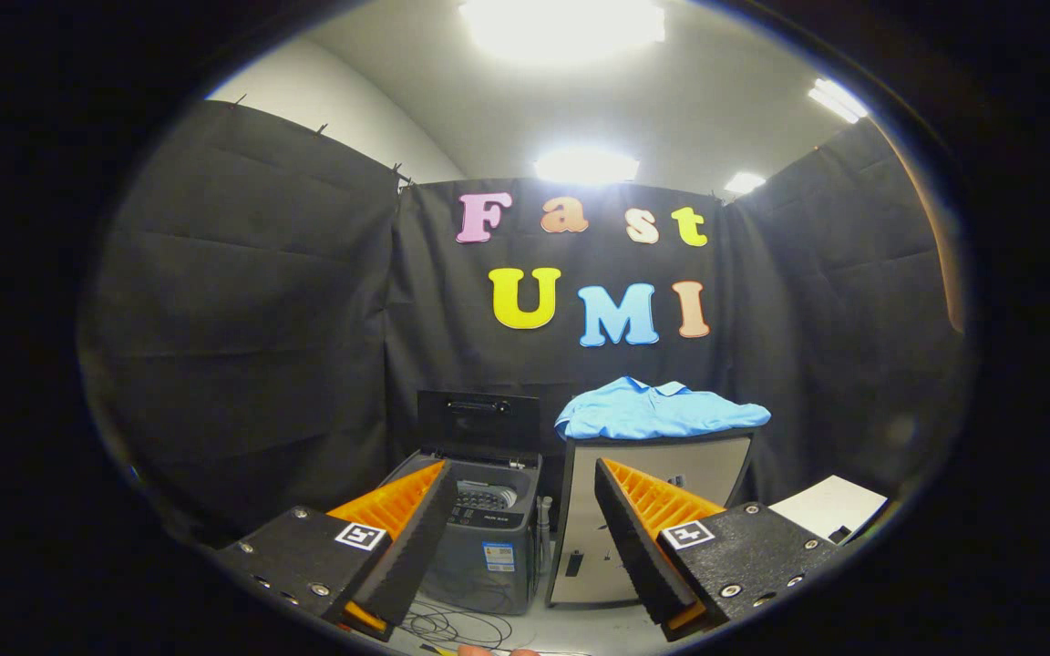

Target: Put the clothes into the washing machine and then close the washing machine lid.

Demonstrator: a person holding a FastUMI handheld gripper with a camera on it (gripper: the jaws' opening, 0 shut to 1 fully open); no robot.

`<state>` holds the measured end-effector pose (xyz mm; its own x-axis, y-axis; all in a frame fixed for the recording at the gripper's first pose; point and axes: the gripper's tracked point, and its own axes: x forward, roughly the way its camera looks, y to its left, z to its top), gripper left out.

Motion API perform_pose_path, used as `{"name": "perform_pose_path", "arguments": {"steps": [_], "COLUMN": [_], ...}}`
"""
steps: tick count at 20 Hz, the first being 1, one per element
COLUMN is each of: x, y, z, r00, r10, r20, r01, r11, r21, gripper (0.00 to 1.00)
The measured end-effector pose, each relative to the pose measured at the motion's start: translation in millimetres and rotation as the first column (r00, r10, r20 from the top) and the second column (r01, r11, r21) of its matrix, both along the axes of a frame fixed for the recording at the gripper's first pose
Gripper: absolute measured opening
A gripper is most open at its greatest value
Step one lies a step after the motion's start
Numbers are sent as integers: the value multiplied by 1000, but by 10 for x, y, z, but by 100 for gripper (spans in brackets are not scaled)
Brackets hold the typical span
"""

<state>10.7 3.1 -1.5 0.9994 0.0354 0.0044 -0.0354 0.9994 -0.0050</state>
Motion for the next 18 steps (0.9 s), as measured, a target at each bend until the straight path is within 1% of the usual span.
{"name": "perform_pose_path", "arguments": {"steps": [3,9,14,16,18], "x": [-6,-91,-132,-162,-108], "y": [-24,-92,-161,-179,-234], "z": [-5,26,28,96,197], "r00": [1000,992,976,969,961], "r10": [-29,-128,-217,-246,-275], "r20": [-8,-2,-9,-10,-8], "r01": [29,128,217,245,275], "r11": [1000,992,976,969,961], "r21": [-8,-11,-29,-35,-38], "gripper": [94,94,94,94,94]}}
